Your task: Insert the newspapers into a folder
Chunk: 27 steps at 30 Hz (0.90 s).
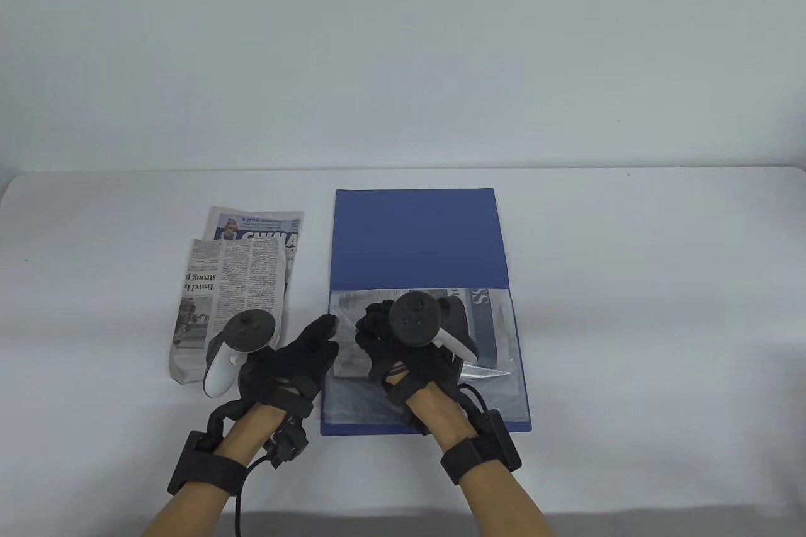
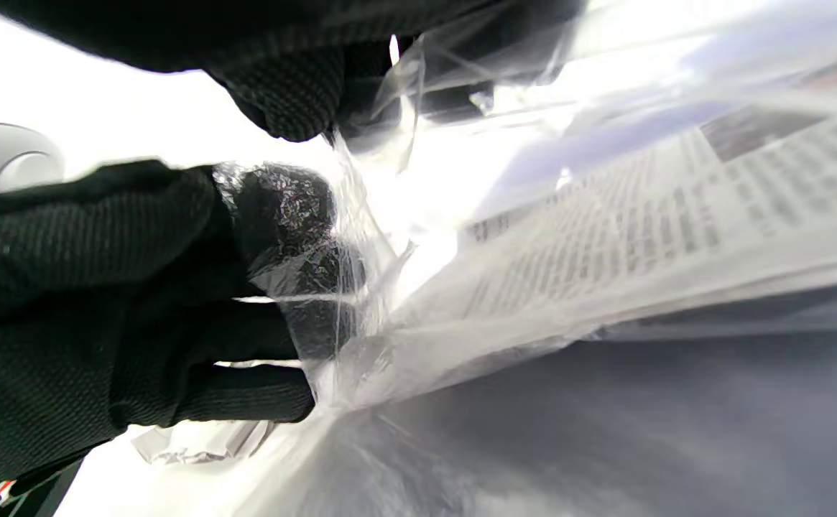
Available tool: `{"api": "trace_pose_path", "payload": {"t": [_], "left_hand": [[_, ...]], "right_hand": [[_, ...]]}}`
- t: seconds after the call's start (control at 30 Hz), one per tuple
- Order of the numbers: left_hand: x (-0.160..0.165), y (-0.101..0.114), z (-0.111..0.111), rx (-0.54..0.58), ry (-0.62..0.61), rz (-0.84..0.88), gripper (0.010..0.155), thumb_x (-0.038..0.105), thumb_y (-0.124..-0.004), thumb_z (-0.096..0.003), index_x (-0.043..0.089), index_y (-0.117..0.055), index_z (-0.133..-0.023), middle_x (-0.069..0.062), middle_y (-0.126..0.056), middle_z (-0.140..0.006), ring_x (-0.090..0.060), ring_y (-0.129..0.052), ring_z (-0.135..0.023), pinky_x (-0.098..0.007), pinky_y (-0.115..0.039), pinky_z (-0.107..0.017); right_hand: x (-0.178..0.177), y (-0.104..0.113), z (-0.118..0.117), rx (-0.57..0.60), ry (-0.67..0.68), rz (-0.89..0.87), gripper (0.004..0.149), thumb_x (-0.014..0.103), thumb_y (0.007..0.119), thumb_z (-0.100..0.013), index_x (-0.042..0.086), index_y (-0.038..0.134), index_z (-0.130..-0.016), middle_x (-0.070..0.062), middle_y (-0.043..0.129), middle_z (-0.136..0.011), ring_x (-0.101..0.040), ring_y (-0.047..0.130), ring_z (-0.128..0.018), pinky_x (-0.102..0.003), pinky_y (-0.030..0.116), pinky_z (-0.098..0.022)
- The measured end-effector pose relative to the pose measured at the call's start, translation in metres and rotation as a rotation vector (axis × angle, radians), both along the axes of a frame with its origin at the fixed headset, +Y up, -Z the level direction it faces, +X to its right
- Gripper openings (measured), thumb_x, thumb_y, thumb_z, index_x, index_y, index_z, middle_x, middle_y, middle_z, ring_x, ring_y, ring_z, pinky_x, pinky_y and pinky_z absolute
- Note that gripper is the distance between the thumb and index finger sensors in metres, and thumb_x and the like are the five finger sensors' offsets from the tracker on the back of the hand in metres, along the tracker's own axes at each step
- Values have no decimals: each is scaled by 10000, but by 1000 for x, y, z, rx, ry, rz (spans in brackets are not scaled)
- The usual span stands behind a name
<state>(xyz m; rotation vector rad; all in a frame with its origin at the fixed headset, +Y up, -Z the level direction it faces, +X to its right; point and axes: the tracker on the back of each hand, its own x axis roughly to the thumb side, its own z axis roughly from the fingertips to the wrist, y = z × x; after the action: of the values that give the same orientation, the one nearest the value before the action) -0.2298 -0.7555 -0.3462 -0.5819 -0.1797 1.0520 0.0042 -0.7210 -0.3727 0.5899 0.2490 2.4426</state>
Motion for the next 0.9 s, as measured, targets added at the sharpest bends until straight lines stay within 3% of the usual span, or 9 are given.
{"api": "trace_pose_path", "payload": {"t": [0.17, 0.33, 0.4, 0.57, 0.73, 0.9], "left_hand": [[5, 9, 11, -62, -76, -261, 609, 425, -670, -654, 295, -395, -1181, -82, -298, -1242, -430, -359, -1165, -608, -394, -871], [20, 12, 10, 46, 39, -451, 413, 430, -732, -648, 354, -663, -1048, 19, -532, -1201, -341, -546, -1154, -553, -483, -884], [18, 17, 11, 85, 91, -456, 405, 430, -728, -648, 340, -672, -1039, 45, -660, -1138, -298, -662, -1111, -517, -549, -873], [4, 21, 1, 41, 186, -262, 413, 413, -707, -651, 293, -650, -1042, 26, -792, -1051, -272, -844, -983, -481, -681, -805], [-3, 27, -22, -43, 282, 20, 420, 414, -692, -651, 276, -625, -1043, 33, -819, -1031, -252, -901, -941, -461, -722, -784], [1, 35, -50, -113, 377, 226, 423, 421, -667, -657, 292, -584, -1052, 49, -789, -1051, -237, -874, -968, -451, -702, -806]], "right_hand": [[3, 5, 1, 15, -26, -44, 360, 305, 783, -592, 127, 746, -903, -198, 578, -1051, -460, 525, -975, -753, 309, -633], [5, 3, -1, -2, -29, -64, 360, 305, 782, -593, 125, 746, -903, -204, 574, -1051, -462, 522, -974, -754, 307, -632], [8, 5, -1, -8, -27, -69, 367, 306, 771, -596, 121, 731, -911, -213, 551, -1055, -472, 498, -976, -755, 301, -630], [20, 28, 4, 82, -9, -111, 553, 320, 704, -607, 50, 484, -1037, -251, 371, -1076, -514, 334, -980, -757, 248, -617], [37, 58, 20, 189, -1, -271, 586, 335, 690, -611, 34, 452, -1054, -254, 358, -1079, -517, 326, -981, -755, 253, -622], [44, 81, 38, 401, -46, -215, 561, 348, 682, -613, 41, 501, -1047, -246, 414, -1078, -510, 374, -985, -747, 272, -629]]}}
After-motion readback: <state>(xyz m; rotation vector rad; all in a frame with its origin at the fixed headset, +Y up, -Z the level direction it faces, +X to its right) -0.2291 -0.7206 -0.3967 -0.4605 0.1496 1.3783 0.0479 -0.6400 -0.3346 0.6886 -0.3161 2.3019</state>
